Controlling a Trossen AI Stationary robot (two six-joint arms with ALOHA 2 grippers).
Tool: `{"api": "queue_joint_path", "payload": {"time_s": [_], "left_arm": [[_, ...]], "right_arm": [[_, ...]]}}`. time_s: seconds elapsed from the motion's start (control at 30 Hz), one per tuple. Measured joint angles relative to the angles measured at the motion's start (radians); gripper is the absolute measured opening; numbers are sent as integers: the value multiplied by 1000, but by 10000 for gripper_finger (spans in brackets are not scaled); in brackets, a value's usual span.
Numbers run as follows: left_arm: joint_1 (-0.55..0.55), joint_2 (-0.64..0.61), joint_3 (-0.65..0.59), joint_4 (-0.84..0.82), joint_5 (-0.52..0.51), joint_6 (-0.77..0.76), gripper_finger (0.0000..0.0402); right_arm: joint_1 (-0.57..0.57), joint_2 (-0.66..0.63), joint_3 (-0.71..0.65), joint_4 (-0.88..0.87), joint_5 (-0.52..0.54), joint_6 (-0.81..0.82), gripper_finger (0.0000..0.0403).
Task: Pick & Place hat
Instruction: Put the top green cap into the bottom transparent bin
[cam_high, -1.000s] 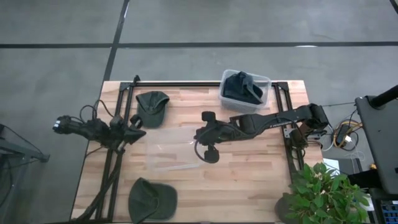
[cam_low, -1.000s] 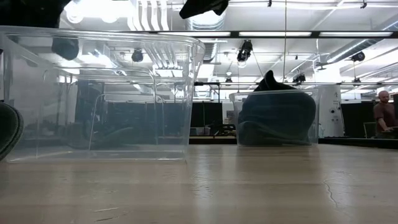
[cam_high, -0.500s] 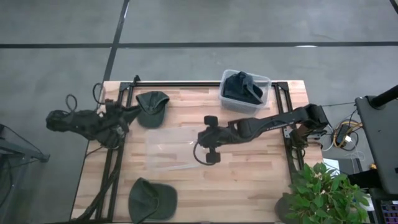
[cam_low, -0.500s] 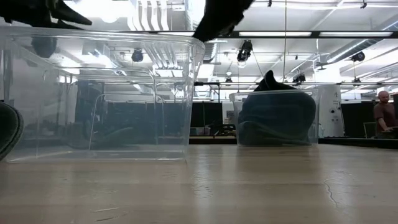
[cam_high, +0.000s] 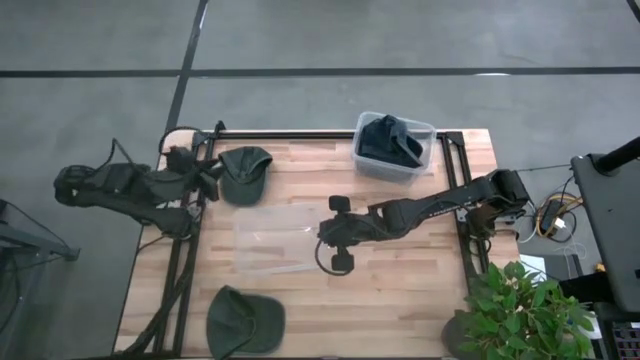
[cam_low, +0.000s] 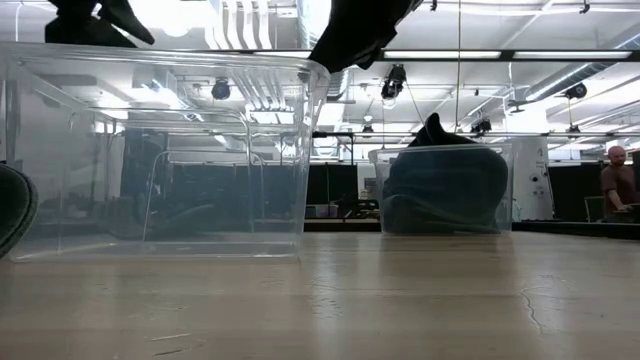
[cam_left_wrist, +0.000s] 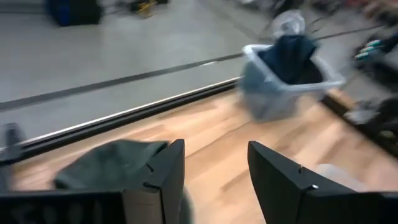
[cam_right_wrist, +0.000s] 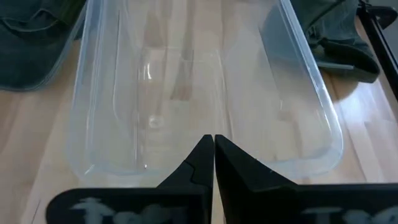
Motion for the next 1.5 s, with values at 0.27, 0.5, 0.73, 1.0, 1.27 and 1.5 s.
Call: {"api": "queue_joint_path", "payload": {"time_s": [0.27, 0.5, 0.73, 1.0, 1.27, 1.5], "left_arm": [[200, 184, 231, -245, 419, -57, 167], [413, 333, 295, -454, 457, 16, 168], [633, 455, 221, -467, 403, 108, 168], [798, 571, 96, -399, 371, 241, 168], [845, 651, -13, -212, 414, 342, 168], [848, 703, -76, -115, 418, 356, 168]], "right_arm": [[21, 0, -29, 23, 0, 16, 8], [20, -1, -77, 80, 2, 38, 9], [20, -2, -80, 84, 1, 26, 9], [22, -2, -80, 85, 2, 16, 9], [25, -2, -80, 86, 2, 15, 9], [25, -1, -80, 86, 2, 15, 9]]}}
